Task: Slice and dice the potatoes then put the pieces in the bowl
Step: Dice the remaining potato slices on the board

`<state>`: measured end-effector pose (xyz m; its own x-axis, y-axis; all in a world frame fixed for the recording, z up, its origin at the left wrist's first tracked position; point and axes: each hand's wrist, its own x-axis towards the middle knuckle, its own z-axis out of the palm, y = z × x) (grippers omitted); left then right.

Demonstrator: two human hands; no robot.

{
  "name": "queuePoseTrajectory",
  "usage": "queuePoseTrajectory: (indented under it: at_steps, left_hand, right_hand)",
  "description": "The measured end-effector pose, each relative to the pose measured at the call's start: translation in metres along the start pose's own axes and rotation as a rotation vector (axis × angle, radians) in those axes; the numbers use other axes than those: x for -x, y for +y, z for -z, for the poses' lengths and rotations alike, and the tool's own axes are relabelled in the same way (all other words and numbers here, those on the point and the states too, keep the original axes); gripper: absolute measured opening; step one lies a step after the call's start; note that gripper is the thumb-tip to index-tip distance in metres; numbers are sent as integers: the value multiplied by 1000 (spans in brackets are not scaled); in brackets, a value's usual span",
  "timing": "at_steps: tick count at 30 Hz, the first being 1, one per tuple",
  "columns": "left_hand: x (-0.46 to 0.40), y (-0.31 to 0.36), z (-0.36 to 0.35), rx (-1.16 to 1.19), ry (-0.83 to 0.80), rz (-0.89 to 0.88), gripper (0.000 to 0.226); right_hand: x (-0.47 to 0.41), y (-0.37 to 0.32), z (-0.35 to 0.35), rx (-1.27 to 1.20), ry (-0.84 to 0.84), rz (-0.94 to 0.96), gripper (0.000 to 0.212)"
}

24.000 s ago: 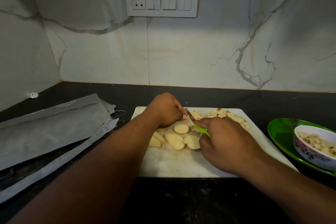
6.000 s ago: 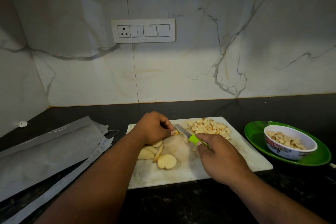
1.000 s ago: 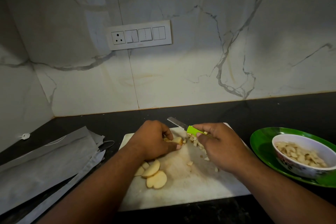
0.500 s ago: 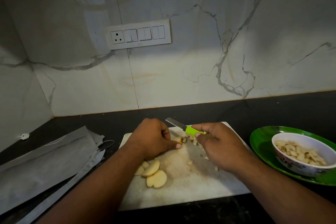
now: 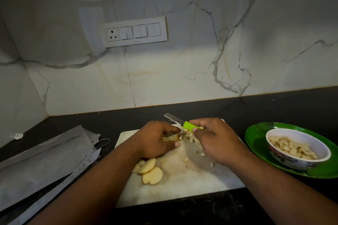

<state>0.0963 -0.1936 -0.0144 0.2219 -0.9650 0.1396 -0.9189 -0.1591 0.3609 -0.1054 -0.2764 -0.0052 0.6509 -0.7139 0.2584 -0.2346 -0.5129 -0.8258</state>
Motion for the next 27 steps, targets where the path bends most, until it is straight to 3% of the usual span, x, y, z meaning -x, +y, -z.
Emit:
queuePoseTrajectory:
  at_steps: [7,13,16,20,27]
  left_hand:
    - [-3,4,0,30,85,80,13]
    - [1,6,2,-10,102,134,32]
    - [10,-8,15,207,113,150,32]
    - [20,-33,33,240,-21,153,43]
    - [21,-32,33,308,-96,146,28]
  right_hand:
    - [4,-4,1,6,-14,1,24]
    - [7,-9,3,-5,-37,-8,28]
    - [6,-9,4,3,-46,0,30]
    - [6,-8,4,-14,-55,-1,30]
    - [7,-9,4,-2,-50,-13,29]
